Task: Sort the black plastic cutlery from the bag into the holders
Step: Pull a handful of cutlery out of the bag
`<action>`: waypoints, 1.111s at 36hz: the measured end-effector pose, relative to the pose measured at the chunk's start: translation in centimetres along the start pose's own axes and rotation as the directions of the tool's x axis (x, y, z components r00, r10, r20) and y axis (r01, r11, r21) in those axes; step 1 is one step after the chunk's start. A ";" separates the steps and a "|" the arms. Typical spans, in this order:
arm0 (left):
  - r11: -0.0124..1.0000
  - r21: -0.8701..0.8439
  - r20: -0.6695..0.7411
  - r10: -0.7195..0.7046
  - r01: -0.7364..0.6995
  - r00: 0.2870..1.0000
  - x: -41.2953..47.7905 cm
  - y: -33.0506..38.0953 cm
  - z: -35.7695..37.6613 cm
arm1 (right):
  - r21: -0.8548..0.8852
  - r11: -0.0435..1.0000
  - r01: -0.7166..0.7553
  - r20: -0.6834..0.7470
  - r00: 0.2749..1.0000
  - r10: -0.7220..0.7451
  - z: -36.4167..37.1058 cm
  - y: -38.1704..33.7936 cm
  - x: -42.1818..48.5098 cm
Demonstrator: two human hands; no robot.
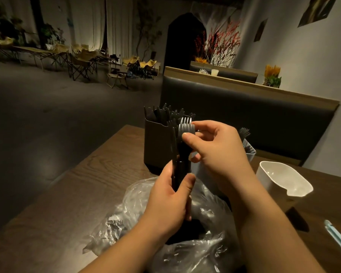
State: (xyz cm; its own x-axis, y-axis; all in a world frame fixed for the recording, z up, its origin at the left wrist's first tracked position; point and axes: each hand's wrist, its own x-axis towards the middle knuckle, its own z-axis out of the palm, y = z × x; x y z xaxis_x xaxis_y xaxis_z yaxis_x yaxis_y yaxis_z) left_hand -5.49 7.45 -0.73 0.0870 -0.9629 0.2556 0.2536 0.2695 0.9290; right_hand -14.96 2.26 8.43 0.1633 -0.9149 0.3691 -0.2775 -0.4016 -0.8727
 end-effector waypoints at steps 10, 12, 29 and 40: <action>0.971 -0.226 0.000 -0.073 0.072 0.997 -0.2 0.4 0.2 | 0.255 0.943 -0.213 0.101 0.976 0.193 -2.4 0.2 0.7; 0.975 -0.214 -0.013 -0.071 0.066 0.997 -0.2 0.4 0.3 | 0.279 0.932 -0.230 0.110 0.972 0.207 -2.6 0.3 0.8; 0.999 -0.015 -0.140 0.035 -0.037 0.990 -0.1 -0.1 0.2 | 0.761 0.633 -0.140 -0.089 0.944 0.316 2.1 -0.8 -0.9; 0.998 -0.067 -0.027 0.016 -0.018 0.999 -0.4 0.3 0.5 | 0.560 0.820 -0.116 -0.150 0.959 0.239 1.3 -0.3 -0.4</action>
State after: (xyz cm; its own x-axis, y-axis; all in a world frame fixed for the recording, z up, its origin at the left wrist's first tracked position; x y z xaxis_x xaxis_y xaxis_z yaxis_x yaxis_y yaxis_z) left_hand -5.92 7.94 -0.46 0.1173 -0.9576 0.2633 0.3164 0.2873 0.9041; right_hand -13.71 2.80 8.12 -0.0520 -0.9796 0.1939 0.2835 -0.2006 -0.9377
